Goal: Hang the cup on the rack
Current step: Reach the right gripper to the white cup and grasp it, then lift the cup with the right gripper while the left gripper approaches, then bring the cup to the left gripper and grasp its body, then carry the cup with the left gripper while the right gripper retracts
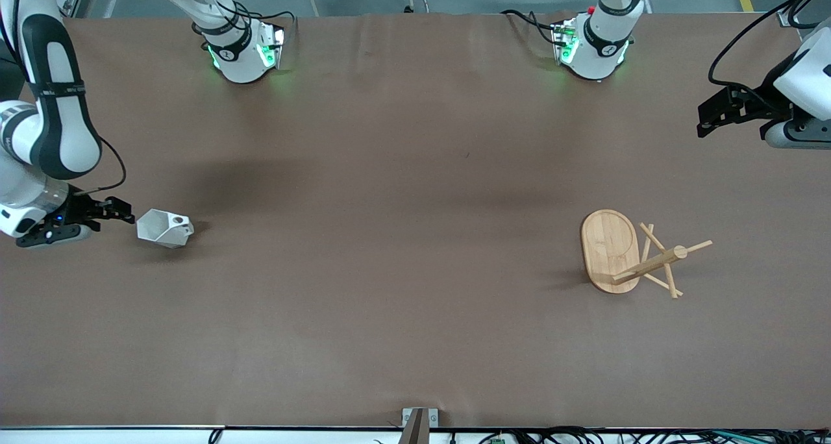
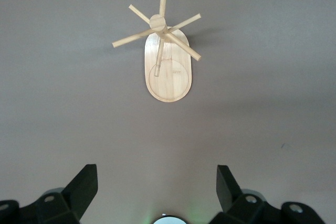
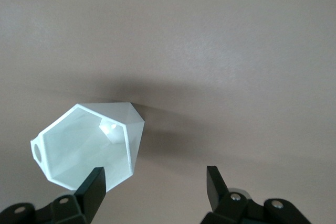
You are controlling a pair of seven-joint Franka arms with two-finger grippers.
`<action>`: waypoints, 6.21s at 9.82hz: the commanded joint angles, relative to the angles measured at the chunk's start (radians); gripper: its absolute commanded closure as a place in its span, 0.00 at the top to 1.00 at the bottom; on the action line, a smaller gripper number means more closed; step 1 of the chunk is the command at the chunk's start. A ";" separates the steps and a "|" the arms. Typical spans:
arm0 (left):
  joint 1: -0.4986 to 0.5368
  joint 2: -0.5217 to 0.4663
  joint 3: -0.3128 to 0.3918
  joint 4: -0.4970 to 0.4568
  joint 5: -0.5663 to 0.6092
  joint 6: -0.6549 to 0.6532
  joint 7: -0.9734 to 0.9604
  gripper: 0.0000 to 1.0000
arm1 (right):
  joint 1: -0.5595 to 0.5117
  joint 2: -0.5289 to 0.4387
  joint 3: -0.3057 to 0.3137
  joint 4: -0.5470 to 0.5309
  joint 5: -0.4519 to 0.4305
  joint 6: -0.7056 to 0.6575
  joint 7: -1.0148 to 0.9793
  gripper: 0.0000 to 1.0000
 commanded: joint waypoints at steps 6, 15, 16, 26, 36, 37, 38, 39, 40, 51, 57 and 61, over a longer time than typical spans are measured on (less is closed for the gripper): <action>-0.039 0.117 -0.131 -0.003 -0.029 0.168 0.024 1.00 | 0.037 0.100 0.008 0.000 0.109 0.130 -0.098 0.01; -0.090 0.152 -0.409 -0.064 -0.035 0.388 0.339 1.00 | 0.043 -0.089 0.149 0.050 0.367 -0.373 -0.014 0.00; -0.088 0.146 -0.422 -0.069 -0.048 0.389 0.396 1.00 | 0.043 -0.084 0.186 0.084 0.387 -0.432 -0.018 0.01; -0.082 0.039 -0.586 -0.220 -0.167 0.493 0.504 1.00 | 0.068 -0.063 0.442 0.118 1.139 -0.556 -0.011 0.01; -0.133 0.134 -0.639 -0.207 -0.115 0.650 0.490 1.00 | 0.074 -0.011 0.618 0.119 1.192 -0.659 -0.024 0.01; -0.133 0.137 -0.639 -0.210 -0.115 0.650 0.490 1.00 | 0.074 -0.009 0.631 0.124 1.230 -0.657 -0.023 0.01; -0.133 0.140 -0.639 -0.211 -0.115 0.650 0.492 1.00 | 0.082 -0.010 0.638 0.124 1.285 -0.656 -0.020 0.01; -0.133 0.142 -0.639 -0.211 -0.115 0.650 0.492 1.00 | 0.085 -0.010 0.660 0.124 1.343 -0.633 -0.014 0.01; -0.133 0.142 -0.639 -0.213 -0.115 0.650 0.492 1.00 | 0.088 -0.007 0.669 0.125 1.367 -0.601 -0.014 0.01; -0.116 0.149 -0.638 -0.211 -0.092 0.649 0.501 0.00 | 0.091 0.003 0.747 0.155 1.467 -0.465 0.012 0.30; -0.090 0.155 -0.629 -0.211 -0.057 0.649 0.487 0.00 | 0.054 -0.016 0.691 0.188 1.448 -0.461 0.046 1.00; -0.038 0.172 -0.629 -0.218 -0.057 0.639 0.327 0.00 | 0.054 -0.094 0.542 0.181 1.236 -0.459 0.044 1.00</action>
